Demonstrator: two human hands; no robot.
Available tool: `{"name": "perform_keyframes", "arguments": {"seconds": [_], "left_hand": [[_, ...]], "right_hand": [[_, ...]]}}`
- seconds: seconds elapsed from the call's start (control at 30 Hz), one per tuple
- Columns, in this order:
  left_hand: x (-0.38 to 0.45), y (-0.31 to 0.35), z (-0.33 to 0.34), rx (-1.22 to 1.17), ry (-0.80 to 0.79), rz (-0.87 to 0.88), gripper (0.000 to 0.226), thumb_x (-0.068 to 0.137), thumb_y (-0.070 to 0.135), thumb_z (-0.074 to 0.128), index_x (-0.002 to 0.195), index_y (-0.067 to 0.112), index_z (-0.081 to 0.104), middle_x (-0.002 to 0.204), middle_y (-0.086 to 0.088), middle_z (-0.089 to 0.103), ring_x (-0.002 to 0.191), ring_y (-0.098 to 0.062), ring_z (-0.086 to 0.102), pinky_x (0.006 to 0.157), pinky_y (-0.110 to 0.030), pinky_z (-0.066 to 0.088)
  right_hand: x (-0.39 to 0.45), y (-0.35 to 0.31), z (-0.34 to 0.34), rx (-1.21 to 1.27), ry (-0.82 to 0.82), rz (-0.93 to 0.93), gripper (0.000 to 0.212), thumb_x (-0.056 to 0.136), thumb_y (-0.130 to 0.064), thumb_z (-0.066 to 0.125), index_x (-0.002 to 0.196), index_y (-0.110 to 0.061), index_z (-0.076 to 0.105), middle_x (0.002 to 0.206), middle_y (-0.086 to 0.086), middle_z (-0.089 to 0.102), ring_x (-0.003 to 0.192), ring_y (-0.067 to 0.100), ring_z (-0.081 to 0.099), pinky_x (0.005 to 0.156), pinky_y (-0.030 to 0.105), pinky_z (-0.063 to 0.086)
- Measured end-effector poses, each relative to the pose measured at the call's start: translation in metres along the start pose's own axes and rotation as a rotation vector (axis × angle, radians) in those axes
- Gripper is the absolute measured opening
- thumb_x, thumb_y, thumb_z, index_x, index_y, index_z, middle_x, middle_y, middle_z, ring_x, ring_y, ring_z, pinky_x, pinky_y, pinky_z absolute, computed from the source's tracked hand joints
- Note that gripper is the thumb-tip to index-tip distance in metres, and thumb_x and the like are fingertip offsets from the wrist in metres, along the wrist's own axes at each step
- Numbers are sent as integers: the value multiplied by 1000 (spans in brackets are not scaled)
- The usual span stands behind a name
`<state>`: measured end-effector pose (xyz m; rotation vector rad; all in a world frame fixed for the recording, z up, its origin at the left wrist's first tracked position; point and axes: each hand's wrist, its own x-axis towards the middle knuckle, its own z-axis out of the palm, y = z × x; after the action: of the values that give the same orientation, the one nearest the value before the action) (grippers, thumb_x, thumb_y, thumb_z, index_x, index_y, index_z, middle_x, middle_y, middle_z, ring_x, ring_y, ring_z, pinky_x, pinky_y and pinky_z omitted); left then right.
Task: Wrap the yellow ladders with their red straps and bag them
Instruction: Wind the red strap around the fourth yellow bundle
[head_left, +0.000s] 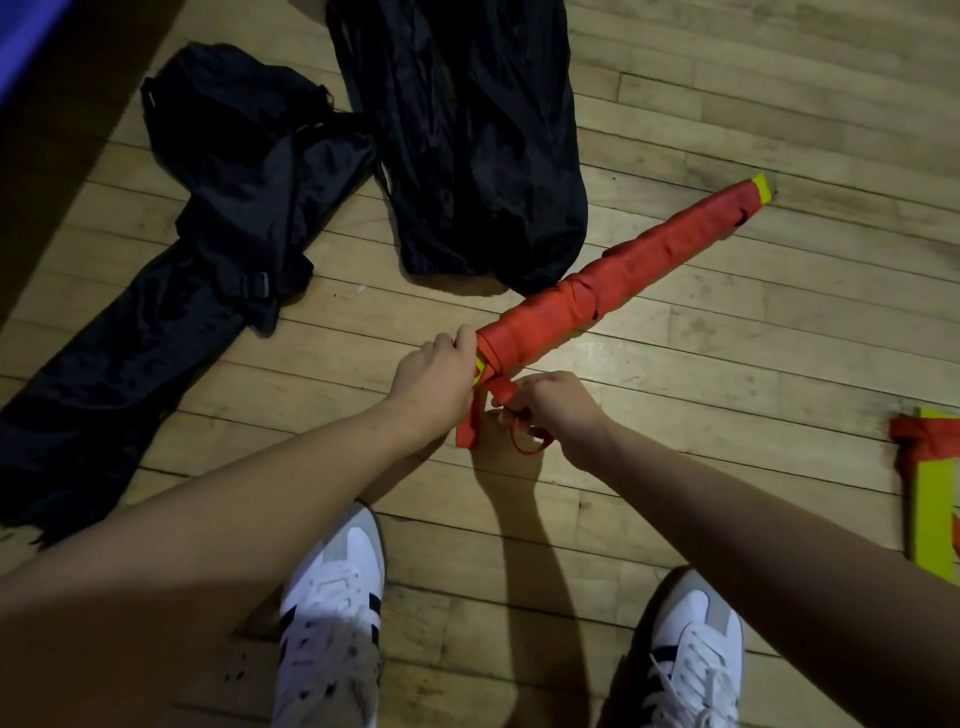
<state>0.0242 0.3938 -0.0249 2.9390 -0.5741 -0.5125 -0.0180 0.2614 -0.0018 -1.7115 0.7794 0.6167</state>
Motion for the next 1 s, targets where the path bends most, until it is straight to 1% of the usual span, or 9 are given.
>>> {"name": "perform_keyframes", "arguments": {"seconds": [0.13,0.23,0.4,0.53,0.63,0.73,0.83,0.9,1.0], "left_hand": [[-2,2,1,-121,-100,41,60,89,34,58,133,7,28,123,-15,48,112,-31,50,95,-39,37],[-4,5,0,-131,-144,22,52,92,28,53,135,6,32,127,-15,44,116,-30,45,100,-39,33],[-2,1,-4,-57,-63,14,47,91,23,60,131,7,41,124,-14,43,108,-28,52,93,-36,42],[-4,3,-7,-187,-43,8,49,87,20,63,125,7,34,123,-15,35,92,-30,56,71,-32,44],[0,4,-9,-174,-49,-17,51,88,20,63,125,8,30,122,-16,43,95,-31,58,69,-32,42],[3,4,-6,-122,-65,-22,53,87,22,63,125,10,28,117,-16,51,98,-30,58,75,-34,45],[2,4,-1,-167,-179,-31,58,86,30,65,126,13,26,122,-14,43,110,-30,47,92,-37,38],[0,4,2,-249,-273,-42,59,84,32,66,124,14,26,123,-12,37,114,-30,41,91,-35,32],[-2,2,4,-291,-278,-10,69,79,30,71,130,14,28,127,-12,38,116,-30,42,90,-35,35]], "right_hand": [[2,-3,-1,34,17,11,18,77,8,46,73,2,62,69,16,60,53,18,44,49,25,33],[4,1,-2,34,25,31,15,81,2,51,69,-3,60,65,13,58,53,19,45,48,24,34],[2,5,-5,-26,49,25,23,92,-12,52,84,1,69,55,1,55,41,6,42,36,13,32],[1,9,-12,-122,-35,-133,25,94,-21,57,87,-1,69,61,-2,56,54,6,47,49,16,36],[-1,11,-14,-238,-124,-209,15,90,-17,64,77,-8,63,66,0,58,57,7,51,50,14,39],[2,16,-16,-375,-81,-265,12,84,-10,67,75,-9,59,67,2,58,60,12,54,59,25,44],[2,18,-17,-466,-13,-373,13,80,-9,66,72,-9,57,67,6,58,61,18,54,60,34,46],[3,22,-20,-485,18,-420,7,80,-10,65,76,-6,62,69,9,62,64,23,57,62,41,49],[3,29,-22,-521,29,-446,3,80,-14,65,81,-11,65,72,5,64,66,21,58,65,44,52]]}}
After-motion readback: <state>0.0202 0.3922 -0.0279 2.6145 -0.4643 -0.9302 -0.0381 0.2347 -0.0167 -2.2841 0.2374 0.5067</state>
